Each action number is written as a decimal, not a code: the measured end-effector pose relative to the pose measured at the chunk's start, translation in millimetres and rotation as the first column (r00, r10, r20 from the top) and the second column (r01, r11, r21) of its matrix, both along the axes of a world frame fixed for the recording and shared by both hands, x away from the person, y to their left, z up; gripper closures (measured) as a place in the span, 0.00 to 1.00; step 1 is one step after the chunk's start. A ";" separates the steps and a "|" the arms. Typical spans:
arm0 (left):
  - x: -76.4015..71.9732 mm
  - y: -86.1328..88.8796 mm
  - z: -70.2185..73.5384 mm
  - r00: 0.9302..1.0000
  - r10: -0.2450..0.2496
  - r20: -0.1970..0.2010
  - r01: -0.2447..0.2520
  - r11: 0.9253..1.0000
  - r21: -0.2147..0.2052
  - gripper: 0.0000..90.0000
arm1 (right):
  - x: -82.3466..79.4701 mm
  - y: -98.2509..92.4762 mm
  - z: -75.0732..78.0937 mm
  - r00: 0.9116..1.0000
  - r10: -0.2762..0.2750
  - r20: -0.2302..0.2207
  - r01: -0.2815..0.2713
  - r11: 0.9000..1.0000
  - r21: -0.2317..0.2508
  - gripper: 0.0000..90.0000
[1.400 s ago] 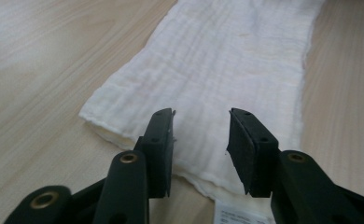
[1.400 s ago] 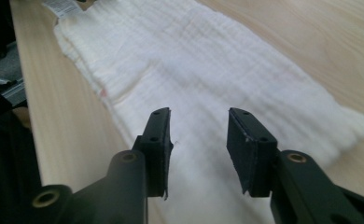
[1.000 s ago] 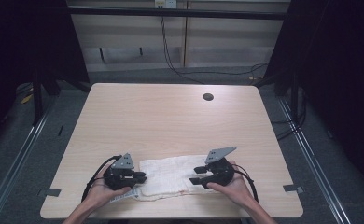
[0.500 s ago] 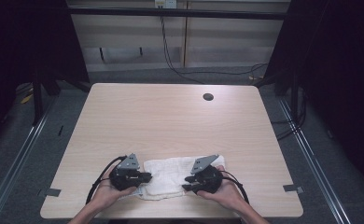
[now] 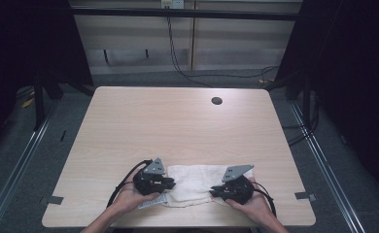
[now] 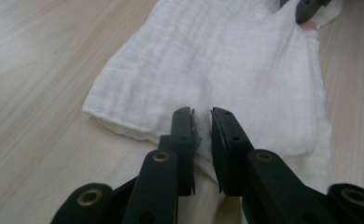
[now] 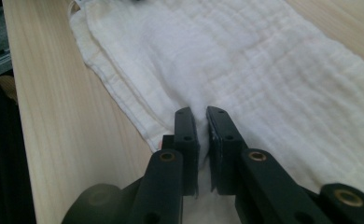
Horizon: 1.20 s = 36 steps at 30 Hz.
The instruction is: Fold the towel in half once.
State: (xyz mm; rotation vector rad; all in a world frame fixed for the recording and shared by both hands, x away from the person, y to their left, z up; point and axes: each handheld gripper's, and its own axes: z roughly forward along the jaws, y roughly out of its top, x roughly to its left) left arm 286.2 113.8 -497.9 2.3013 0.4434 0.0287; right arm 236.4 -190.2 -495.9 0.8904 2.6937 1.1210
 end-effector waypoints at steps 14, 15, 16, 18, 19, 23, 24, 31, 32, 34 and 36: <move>27.4 15.3 22.3 0.996 0.072 -0.045 -0.076 0.994 -0.073 0.75 | -4.9 26.7 21.2 0.999 0.030 -0.011 -0.029 0.994 0.104 0.70; 33.1 15.7 21.3 0.995 0.082 -0.052 -0.086 0.993 -0.081 0.73 | -5.3 35.2 21.3 0.998 0.054 -0.009 -0.053 0.994 0.096 0.71; 38.3 15.0 21.2 0.994 0.095 -0.046 -0.097 0.994 -0.059 0.73 | -5.8 43.7 21.7 0.997 0.072 -0.009 -0.071 0.994 0.089 0.71; 45.5 14.1 21.2 0.994 0.110 -0.019 -0.111 0.993 -0.051 0.74 | -4.5 60.3 22.6 0.993 0.121 -0.017 -0.119 0.990 0.080 0.72; 48.9 15.9 21.5 0.992 0.119 -0.040 -0.122 0.990 -0.074 0.74 | -3.1 68.4 22.8 0.990 0.143 -0.022 -0.140 0.987 0.078 0.72; 48.4 21.9 23.6 0.991 0.132 -0.018 -0.133 0.988 -0.081 0.70 | 2.2 96.2 19.6 0.976 0.216 -0.020 -0.215 0.975 0.054 0.71; 48.7 24.2 23.9 0.989 0.146 -0.017 -0.147 0.985 -0.089 0.69 | 2.9 101.5 16.7 0.973 0.230 -0.020 -0.228 0.972 0.056 0.71; 51.9 29.4 17.7 0.985 0.170 -0.032 -0.172 0.982 -0.080 0.64 | -5.5 117.1 4.7 0.970 0.243 0.011 -0.243 0.969 0.034 0.62; 51.3 28.8 17.5 0.985 0.168 -0.031 -0.170 0.982 -0.081 0.64 | -6.7 116.8 2.8 0.967 0.255 0.017 -0.255 0.967 0.011 0.60; 51.4 27.6 17.5 0.986 0.165 -0.028 -0.167 0.983 -0.075 0.62 | -10.4 114.1 -0.9 0.970 0.242 0.029 -0.243 0.970 0.015 0.59; 52.1 25.7 15.7 0.986 0.165 -0.033 -0.167 0.983 -0.080 0.61 | -14.3 114.4 -1.3 0.966 0.253 0.053 -0.253 0.967 0.001 0.59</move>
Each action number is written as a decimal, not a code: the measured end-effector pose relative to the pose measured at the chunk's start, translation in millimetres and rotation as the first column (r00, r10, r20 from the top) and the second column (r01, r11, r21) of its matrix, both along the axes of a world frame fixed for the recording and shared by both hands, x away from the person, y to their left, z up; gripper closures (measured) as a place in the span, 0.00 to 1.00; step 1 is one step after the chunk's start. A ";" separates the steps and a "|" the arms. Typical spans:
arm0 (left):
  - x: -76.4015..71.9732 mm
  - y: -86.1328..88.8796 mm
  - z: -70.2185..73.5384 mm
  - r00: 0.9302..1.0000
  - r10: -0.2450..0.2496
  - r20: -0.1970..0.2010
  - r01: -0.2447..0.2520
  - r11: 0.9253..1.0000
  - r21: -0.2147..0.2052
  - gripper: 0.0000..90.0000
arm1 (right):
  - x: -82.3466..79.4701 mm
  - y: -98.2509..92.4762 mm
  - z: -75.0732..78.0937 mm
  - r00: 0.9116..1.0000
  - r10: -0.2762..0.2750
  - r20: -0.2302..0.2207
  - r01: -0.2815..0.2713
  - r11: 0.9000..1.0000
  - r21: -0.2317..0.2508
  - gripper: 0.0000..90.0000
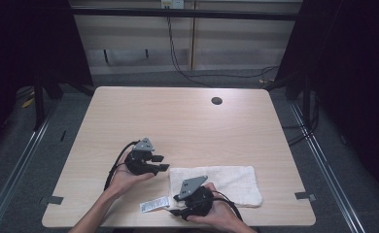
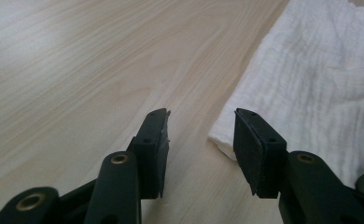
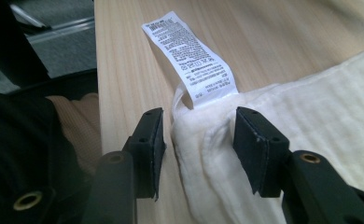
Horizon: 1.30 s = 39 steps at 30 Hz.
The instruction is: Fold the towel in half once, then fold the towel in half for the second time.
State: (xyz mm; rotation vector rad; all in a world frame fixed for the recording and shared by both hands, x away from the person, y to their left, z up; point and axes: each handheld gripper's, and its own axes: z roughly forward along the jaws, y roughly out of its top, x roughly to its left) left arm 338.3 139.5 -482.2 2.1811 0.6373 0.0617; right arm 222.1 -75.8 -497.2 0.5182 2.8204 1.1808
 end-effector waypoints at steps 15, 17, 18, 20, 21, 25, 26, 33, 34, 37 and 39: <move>1.4 -10.8 -9.5 0.999 -0.015 -0.039 0.016 1.000 0.009 0.60 | 5.2 -3.0 -0.6 0.998 -0.049 0.034 0.049 0.999 -0.008 0.91; 0.6 -13.1 -10.0 0.999 -0.022 -0.045 0.022 1.000 0.007 0.60 | 6.2 -2.4 0.3 0.998 -0.051 0.026 0.052 0.998 -0.019 0.92; 0.4 -14.4 -10.1 0.999 -0.025 -0.042 0.025 1.000 0.002 0.60 | 6.7 -2.2 0.7 0.998 -0.052 0.024 0.052 0.998 -0.020 0.92; 0.7 -16.9 -10.0 0.998 -0.031 -0.047 0.031 1.000 -0.002 0.60 | 7.5 -2.7 0.3 0.998 -0.055 0.012 0.056 0.998 -0.014 0.92; 0.8 -19.2 -11.3 0.998 -0.032 -0.049 0.033 0.999 0.008 0.60 | 7.8 -2.9 0.4 0.998 -0.061 0.010 0.061 0.998 -0.013 0.92; -2.5 -28.2 -16.6 0.996 -0.068 -0.052 0.071 0.996 0.054 0.62 | 8.9 -3.6 0.1 0.999 -0.052 0.005 0.052 0.999 -0.011 0.92; -3.5 -29.6 -16.2 0.998 -0.052 -0.033 0.054 0.996 0.066 0.62 | 8.6 -3.3 0.3 0.998 -0.055 0.005 0.055 0.998 -0.012 0.92; -1.8 -27.2 -16.5 0.998 -0.052 -0.034 0.055 0.996 0.073 0.62 | 7.5 0.7 1.8 0.997 -0.082 -0.012 0.081 0.996 -0.023 0.93; -2.5 -27.5 -16.6 0.998 -0.049 -0.028 0.051 0.996 0.073 0.63 | 7.9 1.0 1.8 0.996 -0.085 -0.020 0.085 0.996 -0.021 0.93; -7.4 -27.7 -17.4 0.998 -0.058 -0.011 0.059 0.996 0.072 0.67 | 8.7 1.3 1.7 0.997 -0.080 -0.017 0.079 0.997 -0.022 0.93; -8.0 -27.4 -16.9 0.997 -0.071 -0.011 0.072 0.994 0.078 0.73 | 8.5 1.4 1.8 0.996 -0.081 -0.021 0.081 0.997 -0.020 0.93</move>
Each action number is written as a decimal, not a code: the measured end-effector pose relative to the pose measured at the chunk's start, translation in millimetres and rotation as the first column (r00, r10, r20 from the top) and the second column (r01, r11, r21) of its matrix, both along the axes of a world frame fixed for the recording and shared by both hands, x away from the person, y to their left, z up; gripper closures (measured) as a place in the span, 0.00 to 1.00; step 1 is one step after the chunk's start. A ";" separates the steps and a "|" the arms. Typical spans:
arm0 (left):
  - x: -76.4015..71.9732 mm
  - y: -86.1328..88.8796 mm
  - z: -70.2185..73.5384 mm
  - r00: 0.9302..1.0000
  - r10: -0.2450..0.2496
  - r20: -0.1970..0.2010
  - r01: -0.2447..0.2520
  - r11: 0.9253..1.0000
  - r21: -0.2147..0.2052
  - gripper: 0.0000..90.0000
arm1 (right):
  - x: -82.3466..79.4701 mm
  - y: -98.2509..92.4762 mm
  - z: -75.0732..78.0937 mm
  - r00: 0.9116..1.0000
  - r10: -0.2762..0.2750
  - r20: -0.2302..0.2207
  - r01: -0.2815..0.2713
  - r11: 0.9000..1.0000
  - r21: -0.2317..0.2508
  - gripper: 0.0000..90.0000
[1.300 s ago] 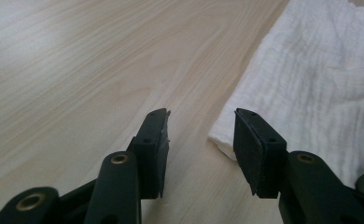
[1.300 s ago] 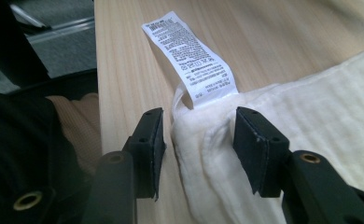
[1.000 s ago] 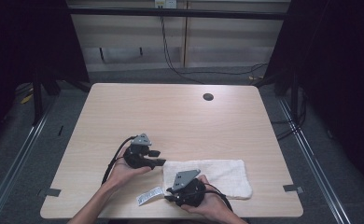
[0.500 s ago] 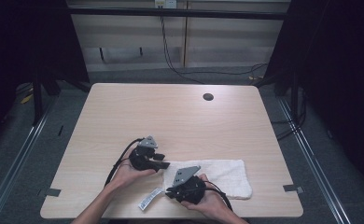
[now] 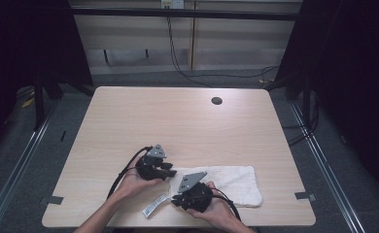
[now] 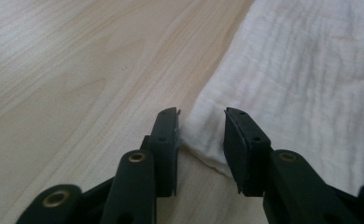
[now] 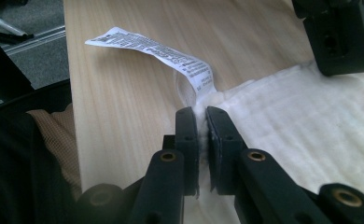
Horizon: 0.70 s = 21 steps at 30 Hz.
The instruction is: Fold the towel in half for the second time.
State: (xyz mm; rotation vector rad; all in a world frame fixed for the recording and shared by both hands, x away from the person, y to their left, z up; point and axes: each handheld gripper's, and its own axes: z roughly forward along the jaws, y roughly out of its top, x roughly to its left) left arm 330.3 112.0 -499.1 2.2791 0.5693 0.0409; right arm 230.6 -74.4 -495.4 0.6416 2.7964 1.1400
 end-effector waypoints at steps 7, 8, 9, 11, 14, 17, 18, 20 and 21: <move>-0.3 -1.3 -0.3 0.999 -0.049 0.003 0.049 0.999 -0.003 0.95 | 3.3 -1.9 6.0 1.000 0.008 -0.019 -0.008 0.999 0.035 0.94; 0.6 -0.7 -0.1 0.999 -0.047 -0.011 0.047 0.999 -0.013 0.95 | 3.8 -2.7 6.7 1.000 0.010 -0.021 -0.010 0.999 0.041 0.94; 1.5 0.1 0.0 0.998 -0.050 -0.023 0.049 0.999 -0.019 0.95 | 3.4 -3.7 8.3 1.000 -0.001 -0.030 0.002 0.999 0.050 0.94; 3.1 1.6 0.2 0.999 -0.038 -0.039 0.036 0.999 -0.033 0.96 | 2.3 -5.2 10.1 1.000 -0.008 -0.028 0.010 0.998 0.060 0.94; 4.7 2.7 3.0 0.997 -0.037 -0.062 0.034 0.998 -0.058 0.96 | 0.4 -7.8 13.6 1.000 -0.011 -0.018 0.012 0.997 0.071 0.94; 4.4 4.0 6.4 0.997 -0.032 -0.072 0.026 0.996 -0.081 0.96 | -0.6 -10.5 17.2 1.000 -0.014 -0.017 0.016 0.996 0.092 0.94; 4.7 4.6 6.8 0.997 -0.035 -0.075 0.027 0.995 -0.100 0.96 | -0.7 -11.2 18.3 1.000 -0.017 -0.019 0.018 0.995 0.094 0.94; 5.8 6.7 9.5 0.996 -0.028 -0.086 0.018 0.993 -0.113 0.96 | -1.7 -12.1 19.9 1.000 -0.018 -0.019 0.020 0.994 0.108 0.94; 6.4 7.0 10.4 0.995 -0.025 -0.092 0.014 0.993 -0.113 0.96 | -2.0 -12.0 20.4 1.000 -0.013 -0.021 0.015 0.994 0.111 0.94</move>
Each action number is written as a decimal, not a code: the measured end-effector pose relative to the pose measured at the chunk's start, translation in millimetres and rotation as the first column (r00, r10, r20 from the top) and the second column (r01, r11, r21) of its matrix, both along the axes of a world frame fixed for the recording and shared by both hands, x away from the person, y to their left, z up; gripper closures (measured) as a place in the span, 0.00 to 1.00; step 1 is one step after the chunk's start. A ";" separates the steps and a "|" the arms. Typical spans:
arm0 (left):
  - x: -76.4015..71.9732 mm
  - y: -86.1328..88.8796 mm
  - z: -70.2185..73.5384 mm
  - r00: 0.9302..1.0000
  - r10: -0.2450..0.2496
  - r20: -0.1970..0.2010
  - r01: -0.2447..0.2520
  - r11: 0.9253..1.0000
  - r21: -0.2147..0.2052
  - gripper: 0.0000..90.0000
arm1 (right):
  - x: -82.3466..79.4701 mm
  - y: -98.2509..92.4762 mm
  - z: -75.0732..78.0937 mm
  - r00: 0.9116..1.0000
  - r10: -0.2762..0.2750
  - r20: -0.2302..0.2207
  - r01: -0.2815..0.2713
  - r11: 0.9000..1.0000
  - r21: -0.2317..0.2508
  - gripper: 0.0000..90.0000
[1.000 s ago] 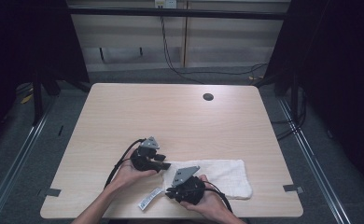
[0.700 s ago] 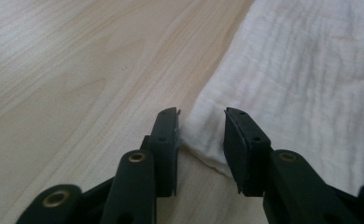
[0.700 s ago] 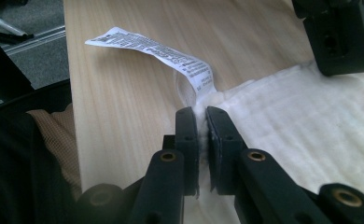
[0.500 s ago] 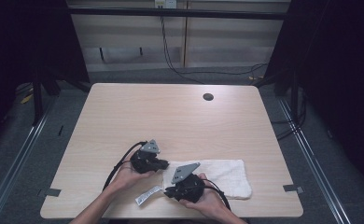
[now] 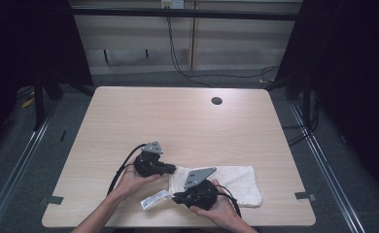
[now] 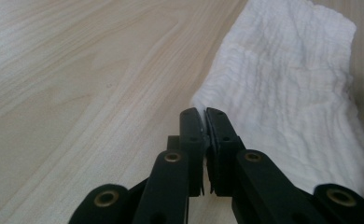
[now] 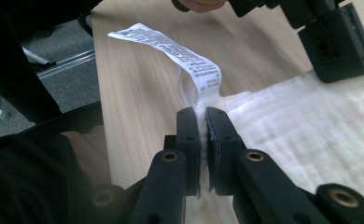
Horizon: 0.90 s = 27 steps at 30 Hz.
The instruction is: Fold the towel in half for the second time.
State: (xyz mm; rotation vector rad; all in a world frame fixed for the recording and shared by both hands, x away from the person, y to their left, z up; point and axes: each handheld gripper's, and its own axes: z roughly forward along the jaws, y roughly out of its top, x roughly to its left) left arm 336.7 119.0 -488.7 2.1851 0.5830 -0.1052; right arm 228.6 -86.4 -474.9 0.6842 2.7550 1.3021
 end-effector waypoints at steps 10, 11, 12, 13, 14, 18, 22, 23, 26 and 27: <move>3.2 13.1 13.1 1.000 0.019 -0.008 -0.020 0.997 -0.070 0.96 | 2.2 3.4 11.3 1.000 0.002 0.006 -0.003 0.999 0.048 0.94; 3.6 14.9 14.6 1.000 0.021 -0.006 -0.021 0.997 -0.075 0.96 | 2.5 3.8 12.9 1.000 0.002 0.007 -0.003 0.999 0.052 0.94; 3.9 16.6 16.1 1.000 0.026 -0.005 -0.027 0.997 -0.078 0.96 | 3.2 3.9 14.5 1.000 0.002 0.013 -0.002 0.999 0.055 0.94; 4.6 18.5 17.1 1.000 0.031 -0.006 -0.031 0.996 -0.087 0.96 | 4.4 3.7 15.9 1.000 0.000 0.013 -0.001 0.998 0.062 0.94; 5.5 20.6 18.1 0.999 0.038 -0.006 -0.039 0.995 -0.090 0.96 | 5.6 3.2 17.1 1.000 -0.002 0.011 0.001 0.998 0.067 0.94; 8.1 27.2 21.8 0.999 0.049 -0.003 -0.049 0.994 -0.097 0.96 | 9.5 3.0 19.9 1.000 -0.012 0.006 0.011 0.996 0.083 0.94; 9.5 35.4 25.8 0.997 0.076 -0.002 -0.076 0.991 -0.114 0.96 | 14.0 6.2 23.8 1.000 -0.010 0.011 0.009 0.995 0.095 0.94; 9.8 37.5 26.5 0.996 0.084 -0.002 -0.084 0.990 -0.116 0.96 | 15.2 8.3 24.6 1.000 -0.008 0.013 0.007 0.995 0.096 0.94; 11.4 43.7 28.3 0.995 0.098 -0.002 -0.098 0.988 -0.118 0.96 | 19.4 15.4 26.7 1.000 0.000 0.011 -0.001 0.995 0.102 0.94; 12.2 46.2 29.1 0.995 0.102 -0.002 -0.101 0.988 -0.120 0.96 | 20.6 18.2 27.7 1.000 0.002 0.012 -0.004 0.994 0.105 0.94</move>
